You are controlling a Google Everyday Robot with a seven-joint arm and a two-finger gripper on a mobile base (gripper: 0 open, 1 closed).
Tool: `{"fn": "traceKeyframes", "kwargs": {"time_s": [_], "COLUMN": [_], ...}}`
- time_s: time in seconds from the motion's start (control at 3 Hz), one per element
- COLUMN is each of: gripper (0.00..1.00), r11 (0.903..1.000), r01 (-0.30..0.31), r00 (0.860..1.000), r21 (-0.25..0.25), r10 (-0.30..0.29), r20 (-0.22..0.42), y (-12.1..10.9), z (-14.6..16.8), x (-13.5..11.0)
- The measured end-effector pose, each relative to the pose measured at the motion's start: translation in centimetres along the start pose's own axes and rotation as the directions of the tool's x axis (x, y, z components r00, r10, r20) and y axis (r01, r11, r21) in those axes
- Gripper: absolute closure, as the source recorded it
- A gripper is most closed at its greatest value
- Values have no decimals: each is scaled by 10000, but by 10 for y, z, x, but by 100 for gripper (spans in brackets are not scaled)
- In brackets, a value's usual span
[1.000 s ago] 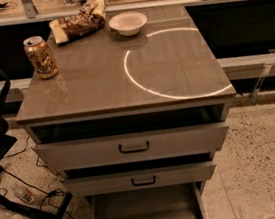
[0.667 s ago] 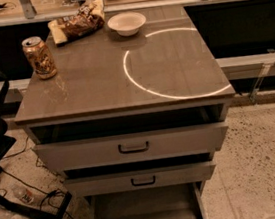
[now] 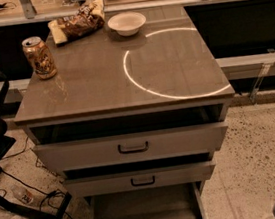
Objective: Place pepsi can into bottom drawer
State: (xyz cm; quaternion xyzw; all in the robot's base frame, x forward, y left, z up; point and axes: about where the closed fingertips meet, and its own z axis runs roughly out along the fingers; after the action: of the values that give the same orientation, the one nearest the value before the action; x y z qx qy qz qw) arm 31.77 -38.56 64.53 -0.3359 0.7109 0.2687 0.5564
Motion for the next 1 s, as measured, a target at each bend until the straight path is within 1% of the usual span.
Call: {"fn": "traceKeyframes", "kwargs": {"time_s": [0.33, 0.67, 1.0], "gripper": [100, 100, 100], "r11": [9994, 9915, 9792], "r01": [292, 893, 1438], "r00": [9993, 9925, 9839], "r21": [-164, -947, -1433], "r10": [-288, -806, -1259], "r20": [225, 921, 1265], "y": [-3, 7, 21], "z": [37, 124, 175], "x": [16, 65, 103]}}
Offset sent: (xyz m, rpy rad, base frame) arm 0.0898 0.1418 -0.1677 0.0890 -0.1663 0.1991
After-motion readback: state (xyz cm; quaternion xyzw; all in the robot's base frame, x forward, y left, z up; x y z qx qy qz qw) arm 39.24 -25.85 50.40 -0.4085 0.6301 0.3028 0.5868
